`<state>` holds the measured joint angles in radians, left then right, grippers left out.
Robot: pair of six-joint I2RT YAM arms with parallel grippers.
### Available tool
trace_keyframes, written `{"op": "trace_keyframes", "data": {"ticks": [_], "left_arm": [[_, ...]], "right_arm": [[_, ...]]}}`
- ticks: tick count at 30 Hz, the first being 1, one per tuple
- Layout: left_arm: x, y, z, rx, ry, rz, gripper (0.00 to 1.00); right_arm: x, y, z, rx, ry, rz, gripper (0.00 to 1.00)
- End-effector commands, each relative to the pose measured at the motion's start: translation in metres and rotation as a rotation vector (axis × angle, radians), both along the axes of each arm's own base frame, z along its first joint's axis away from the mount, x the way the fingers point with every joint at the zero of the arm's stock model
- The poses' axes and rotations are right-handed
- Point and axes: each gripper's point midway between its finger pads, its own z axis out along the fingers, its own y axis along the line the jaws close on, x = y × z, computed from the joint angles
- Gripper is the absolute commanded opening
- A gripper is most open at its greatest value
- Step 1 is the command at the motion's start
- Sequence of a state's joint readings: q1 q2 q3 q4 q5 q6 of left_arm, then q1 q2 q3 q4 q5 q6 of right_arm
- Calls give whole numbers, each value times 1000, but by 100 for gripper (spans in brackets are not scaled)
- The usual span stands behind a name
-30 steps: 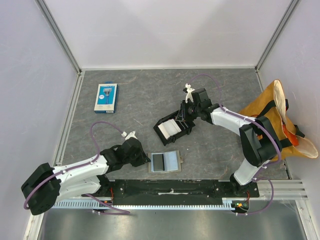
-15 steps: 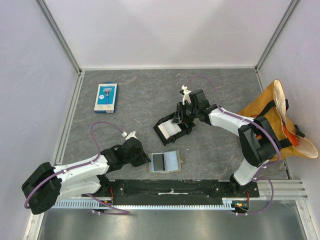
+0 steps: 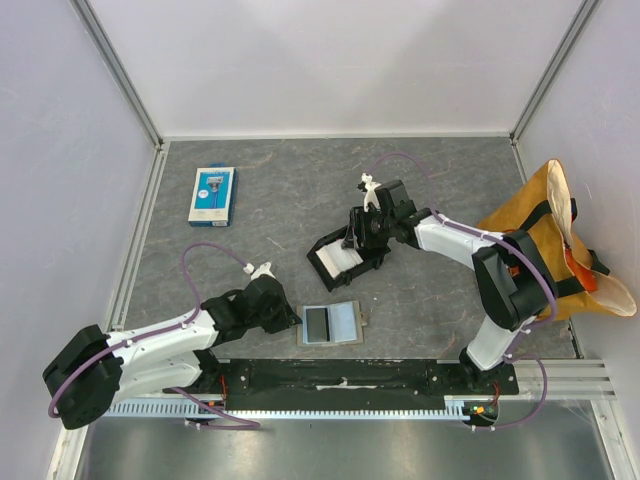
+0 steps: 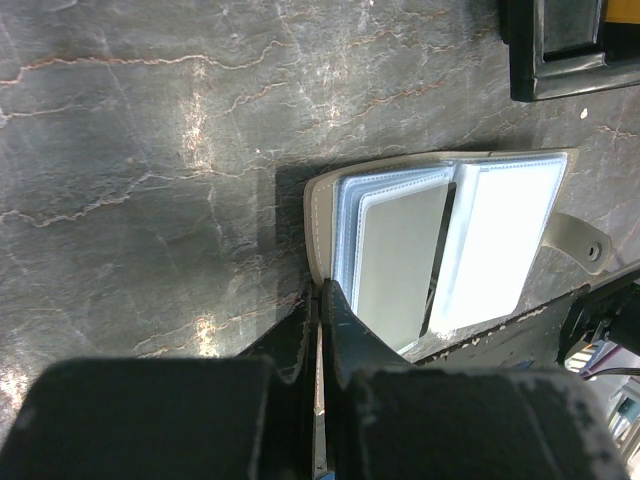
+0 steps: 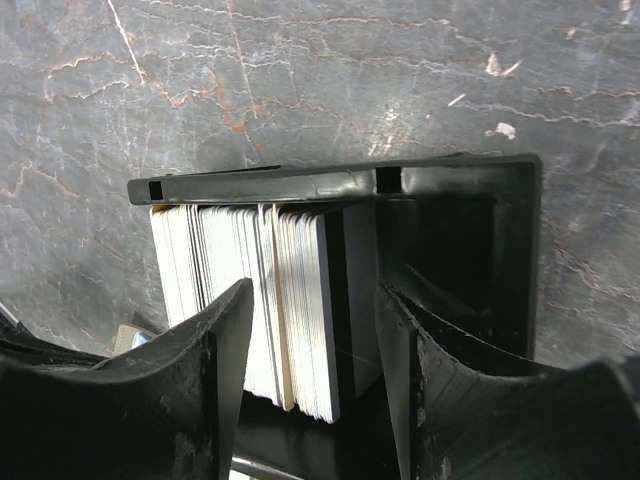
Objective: Put the credit cards into the card holder
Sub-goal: Pick up the credit card from the storage box.
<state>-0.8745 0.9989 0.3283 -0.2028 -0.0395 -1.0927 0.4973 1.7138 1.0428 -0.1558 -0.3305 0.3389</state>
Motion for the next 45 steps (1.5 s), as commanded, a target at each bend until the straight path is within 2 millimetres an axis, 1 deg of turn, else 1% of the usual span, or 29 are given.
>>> {"op": "trace_keyframes", "data": {"ticks": [1,5,9,12,15,24,29,37,41,45], "left_arm": [[7,-8,11,-21,-43,-34,2],[7,-9,12,-23,-45,-35,2],[7,-8,13,-24,-46,-35,2],[7,-8,12,-24,-46,-34,2],[7,-8,12,-24,-46,-34,2],[7,-7,12,-25,-47,-34,2],[7,-8,13,-26,-48,-36,2],[7,-8,13,-28,-49,-38,2],[7,-9,13,-28,-48,-39,2],[7,-9,13,-28,-48,-39,2]], "right_arm": [[-1,11,1,29,20,63,60],[-6,17,1,58,48,90,60],[-2,17,9,68,25,75,58],[-1,18,19,84,5,74,58],[-2,19,23,96,2,76,58],[-3,17,29,97,-10,62,54],[-4,17,31,102,-12,64,49],[-4,18,31,102,-12,62,47],[-2,14,29,89,-15,43,44],[1,11,31,76,-31,18,41]]}}
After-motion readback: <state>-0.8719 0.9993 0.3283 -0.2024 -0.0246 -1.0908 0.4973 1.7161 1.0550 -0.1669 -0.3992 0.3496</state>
